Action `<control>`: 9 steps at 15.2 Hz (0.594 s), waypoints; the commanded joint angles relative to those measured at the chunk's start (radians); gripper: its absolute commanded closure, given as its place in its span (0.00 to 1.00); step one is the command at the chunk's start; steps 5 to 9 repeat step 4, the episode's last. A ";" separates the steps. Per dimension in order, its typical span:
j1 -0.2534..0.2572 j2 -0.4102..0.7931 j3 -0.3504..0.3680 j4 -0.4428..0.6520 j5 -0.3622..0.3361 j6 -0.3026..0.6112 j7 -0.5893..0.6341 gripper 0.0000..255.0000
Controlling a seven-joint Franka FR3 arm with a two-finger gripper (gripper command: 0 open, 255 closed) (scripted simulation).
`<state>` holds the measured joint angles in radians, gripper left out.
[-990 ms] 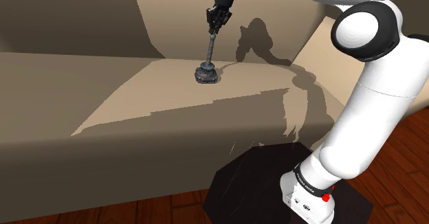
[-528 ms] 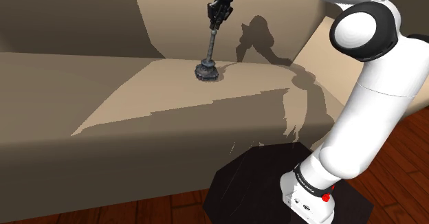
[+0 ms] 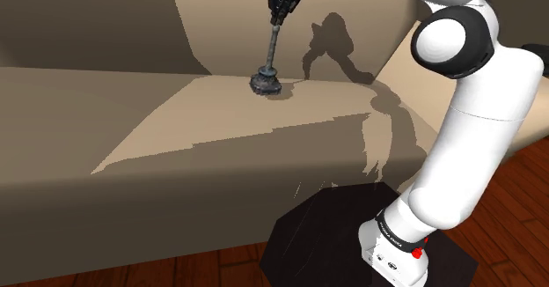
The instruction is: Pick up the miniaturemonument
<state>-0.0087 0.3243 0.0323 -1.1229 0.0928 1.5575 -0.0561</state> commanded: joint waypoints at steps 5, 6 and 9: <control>0.001 0.031 0.001 0.093 -0.001 -0.061 0.006 1.00; 0.001 0.031 0.001 0.093 -0.001 -0.061 0.006 1.00; 0.001 0.031 0.001 0.093 -0.001 -0.061 0.006 1.00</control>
